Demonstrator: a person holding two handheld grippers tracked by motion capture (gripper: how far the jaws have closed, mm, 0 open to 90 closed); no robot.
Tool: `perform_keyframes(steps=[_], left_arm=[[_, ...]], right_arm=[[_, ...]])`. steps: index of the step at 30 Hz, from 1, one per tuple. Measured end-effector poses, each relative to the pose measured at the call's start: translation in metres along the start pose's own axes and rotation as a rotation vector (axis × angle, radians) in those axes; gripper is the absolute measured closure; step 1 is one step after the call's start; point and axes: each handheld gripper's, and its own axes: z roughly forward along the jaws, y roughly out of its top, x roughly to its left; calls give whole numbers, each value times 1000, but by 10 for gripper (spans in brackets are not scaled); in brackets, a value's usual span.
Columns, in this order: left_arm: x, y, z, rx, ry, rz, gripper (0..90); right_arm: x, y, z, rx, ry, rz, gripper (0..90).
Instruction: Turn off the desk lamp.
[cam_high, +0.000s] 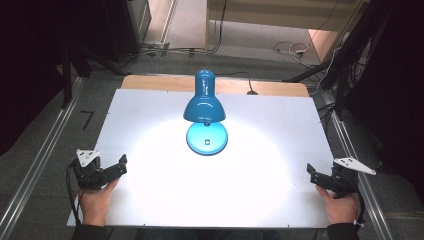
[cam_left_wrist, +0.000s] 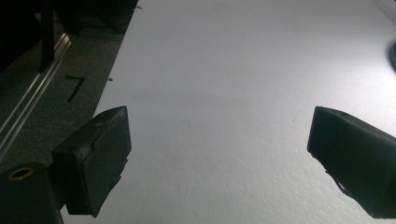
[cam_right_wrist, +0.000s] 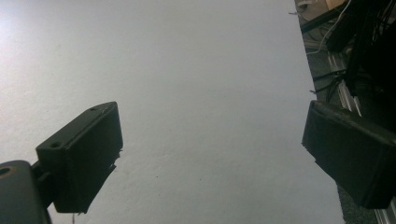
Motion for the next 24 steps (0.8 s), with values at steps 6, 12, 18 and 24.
perform_keyframes(steps=[6, 12, 18, 24], left_arm=[[-6, 1, 1, 4, -13, 10, 68], [-16, 3, 2, 0, -30, 17, 67], [-26, 5, 2, -16, -46, 37, 67], [-31, 7, 3, -19, -58, 31, 67]], right_arm=[[4, 0, -2, 3, 10, -18, 41], [2, -1, -6, -17, 16, -1, 42], [1, -2, -6, -15, 15, 11, 41], [0, -3, -6, -15, 19, 19, 41]])
